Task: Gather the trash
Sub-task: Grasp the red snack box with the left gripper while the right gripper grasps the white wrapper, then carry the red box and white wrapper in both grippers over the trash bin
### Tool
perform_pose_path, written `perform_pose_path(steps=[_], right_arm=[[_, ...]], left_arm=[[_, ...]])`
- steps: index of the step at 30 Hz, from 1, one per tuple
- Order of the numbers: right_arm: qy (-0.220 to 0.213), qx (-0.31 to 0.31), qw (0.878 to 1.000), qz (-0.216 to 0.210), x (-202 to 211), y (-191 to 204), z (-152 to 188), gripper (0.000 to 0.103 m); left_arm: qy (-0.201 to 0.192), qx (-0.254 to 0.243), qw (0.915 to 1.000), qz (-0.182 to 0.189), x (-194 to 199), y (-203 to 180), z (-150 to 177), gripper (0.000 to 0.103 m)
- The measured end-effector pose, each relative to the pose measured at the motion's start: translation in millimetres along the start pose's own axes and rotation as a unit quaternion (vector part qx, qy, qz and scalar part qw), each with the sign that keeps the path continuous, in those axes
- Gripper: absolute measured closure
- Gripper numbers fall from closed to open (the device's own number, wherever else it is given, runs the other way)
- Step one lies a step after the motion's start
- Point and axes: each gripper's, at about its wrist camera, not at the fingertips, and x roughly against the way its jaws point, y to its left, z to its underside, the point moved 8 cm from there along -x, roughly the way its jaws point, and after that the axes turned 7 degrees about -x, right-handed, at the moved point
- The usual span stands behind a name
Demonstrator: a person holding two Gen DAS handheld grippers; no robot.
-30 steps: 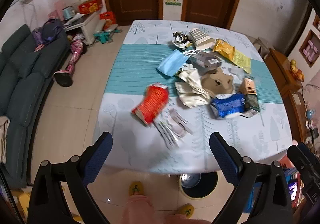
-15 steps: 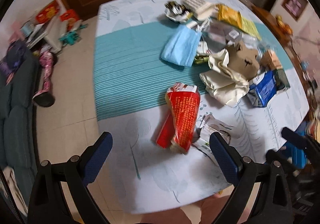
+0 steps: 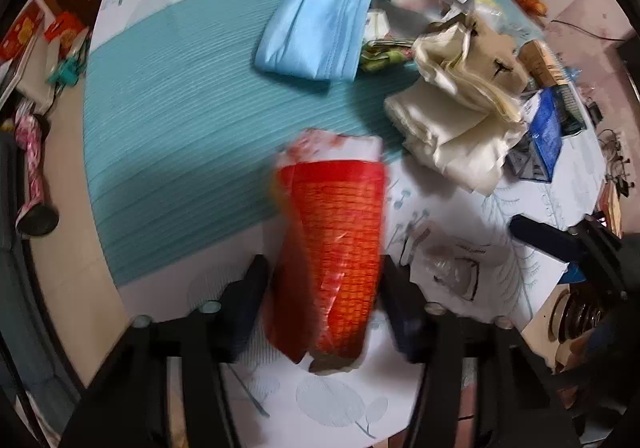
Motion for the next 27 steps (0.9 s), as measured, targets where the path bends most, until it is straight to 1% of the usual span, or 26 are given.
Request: perform_pose_path(steps=[4, 8, 10, 11, 12, 13, 14, 15, 16, 17, 18, 21, 23, 26, 27], right_arm=[[0.017, 0.017, 1.000, 0.010, -11.5, 4.6, 1.1, 0.028], [0.037, 0.026, 0.999, 0.020, -19.9, 11.4, 7.7, 0.028], [0.037, 0.042, 0.998, 0.028, -20.5, 17.0, 10.0, 0.029], [0.039, 0.050, 0.997, 0.039, -22.4, 18.5, 10.4, 0.037], [0.048, 0.063, 0.995, 0.054, -24.6, 20.8, 14.2, 0.041], [0.049, 0.068, 0.995, 0.059, -27.1, 22.0, 13.6, 0.046], [0.047, 0.071, 0.994, 0.067, -26.3, 23.5, 15.2, 0.054], [0.045, 0.069, 0.994, 0.069, -25.6, 24.3, 15.7, 0.058], [0.042, 0.066, 0.994, 0.072, -24.9, 24.9, 15.5, 0.067], [0.038, 0.060, 0.995, 0.070, -23.3, 26.2, 15.1, 0.086], [0.043, 0.055, 0.996, 0.057, -22.3, 28.3, 16.3, 0.092], [0.043, 0.035, 0.997, 0.061, -18.5, 27.5, 20.9, 0.092], [0.042, 0.026, 0.997, 0.057, -17.8, 26.0, 22.8, 0.092], [0.034, -0.003, 0.998, 0.047, -3.1, 19.9, 34.5, 0.092], [0.031, -0.011, 0.998, 0.044, -2.5, 16.4, 31.3, 0.092]], left_arm=[[-0.005, -0.003, 0.9999, 0.016, -2.3, -2.3, -1.4, 0.054], [-0.004, 0.005, 0.9998, 0.018, -3.7, -0.8, 2.3, 0.054], [-0.002, 0.006, 0.9998, 0.019, -3.6, -4.2, 4.3, 0.054], [-0.001, 0.005, 0.9998, 0.019, -3.9, 1.9, 4.8, 0.055], [-0.001, 0.003, 0.9998, 0.018, -4.3, 0.4, 5.2, 0.055], [-0.001, 0.001, 0.9999, 0.016, -5.5, -1.3, 5.7, 0.055], [0.000, -0.001, 0.9999, 0.016, -3.0, 3.0, 4.7, 0.055], [0.000, -0.004, 0.9999, 0.015, -3.7, -0.3, 3.8, 0.055], [0.000, -0.006, 0.9999, 0.015, -3.3, -1.9, 3.9, 0.055], [-0.001, -0.007, 0.9998, 0.016, -2.2, -1.8, 4.2, 0.055], [-0.002, -0.010, 0.9998, 0.017, -2.0, -4.6, 3.9, 0.055], [-0.004, -0.016, 0.9997, 0.017, 2.5, -7.8, 5.9, 0.056], [-0.008, -0.019, 0.9996, 0.019, 6.1, -13.9, 5.2, 0.056], [-0.016, -0.022, 0.9994, 0.022, 16.4, -24.9, 4.2, 0.056], [-0.019, -0.024, 0.9993, 0.022, 20.7, -28.8, 5.3, 0.056]])
